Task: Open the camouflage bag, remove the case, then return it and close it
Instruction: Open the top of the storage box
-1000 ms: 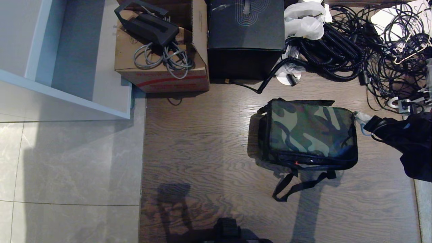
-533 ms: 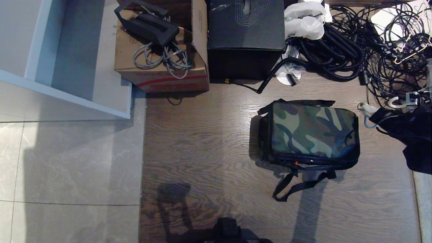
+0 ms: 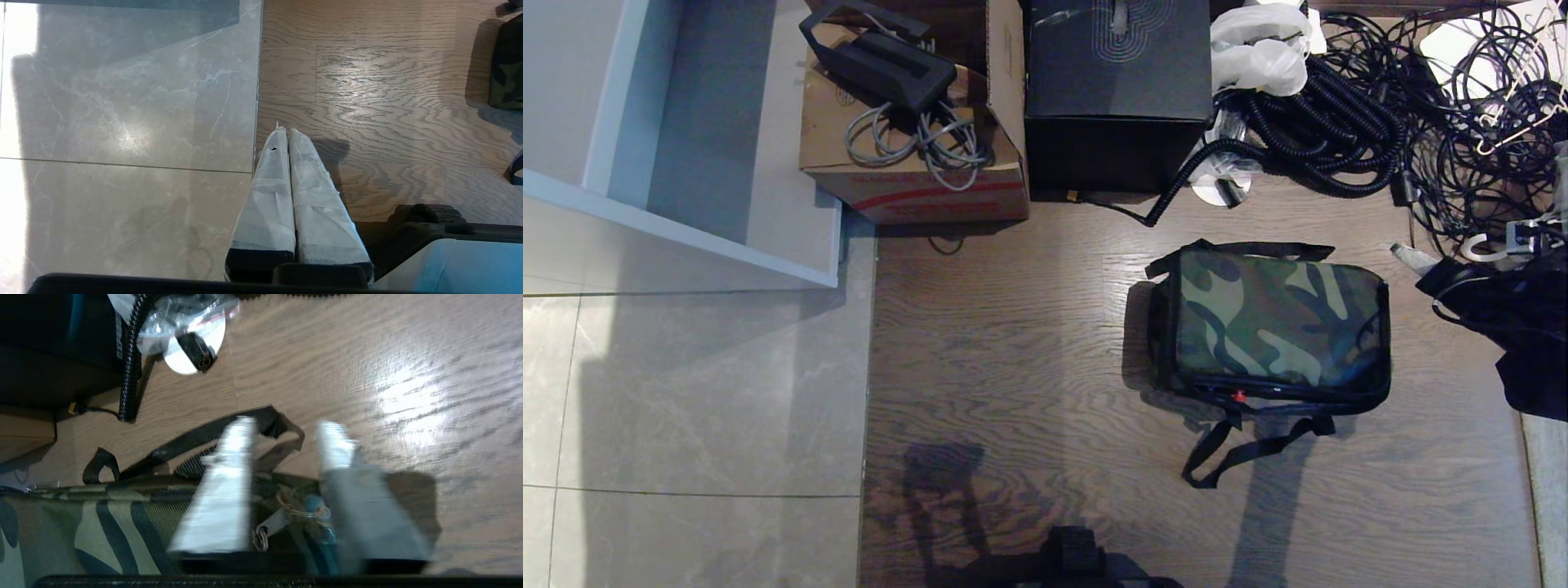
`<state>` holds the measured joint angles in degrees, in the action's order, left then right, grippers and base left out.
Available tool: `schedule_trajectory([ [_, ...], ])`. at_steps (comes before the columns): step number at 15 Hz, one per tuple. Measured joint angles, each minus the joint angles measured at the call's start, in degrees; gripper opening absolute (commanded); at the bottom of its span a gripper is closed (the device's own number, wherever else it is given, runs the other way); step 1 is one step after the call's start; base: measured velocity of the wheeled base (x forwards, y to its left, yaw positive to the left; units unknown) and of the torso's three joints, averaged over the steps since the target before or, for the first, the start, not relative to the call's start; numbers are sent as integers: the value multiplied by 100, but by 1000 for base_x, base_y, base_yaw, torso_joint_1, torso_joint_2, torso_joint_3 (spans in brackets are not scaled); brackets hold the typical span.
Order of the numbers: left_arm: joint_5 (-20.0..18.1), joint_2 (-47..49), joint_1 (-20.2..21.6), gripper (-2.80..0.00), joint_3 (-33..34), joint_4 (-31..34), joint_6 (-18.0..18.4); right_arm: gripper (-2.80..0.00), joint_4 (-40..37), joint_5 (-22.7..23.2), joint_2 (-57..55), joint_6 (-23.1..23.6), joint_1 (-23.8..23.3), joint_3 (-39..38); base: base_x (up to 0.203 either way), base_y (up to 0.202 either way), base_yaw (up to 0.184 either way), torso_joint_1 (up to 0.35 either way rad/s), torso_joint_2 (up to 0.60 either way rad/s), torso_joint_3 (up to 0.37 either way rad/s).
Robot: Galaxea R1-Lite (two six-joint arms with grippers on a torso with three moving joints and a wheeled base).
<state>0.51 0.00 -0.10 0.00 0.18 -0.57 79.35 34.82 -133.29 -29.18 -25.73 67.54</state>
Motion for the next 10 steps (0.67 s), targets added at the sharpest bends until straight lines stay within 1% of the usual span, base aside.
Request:
schedule_trajectory([
  [4,-1,0,0,-280,0,-2,0,0,-32,36,125,69,-45,-324,0,0,0,0,0,0],
  [5,0,0,0,-280,0,0,-2,0,-87,134,206,81,-74,-508,0,0,0,0,0,0],
  [10,-2,0,0,-280,0,0,-2,0,-438,965,769,174,-152,-1474,0,0,0,0,0,0],
])
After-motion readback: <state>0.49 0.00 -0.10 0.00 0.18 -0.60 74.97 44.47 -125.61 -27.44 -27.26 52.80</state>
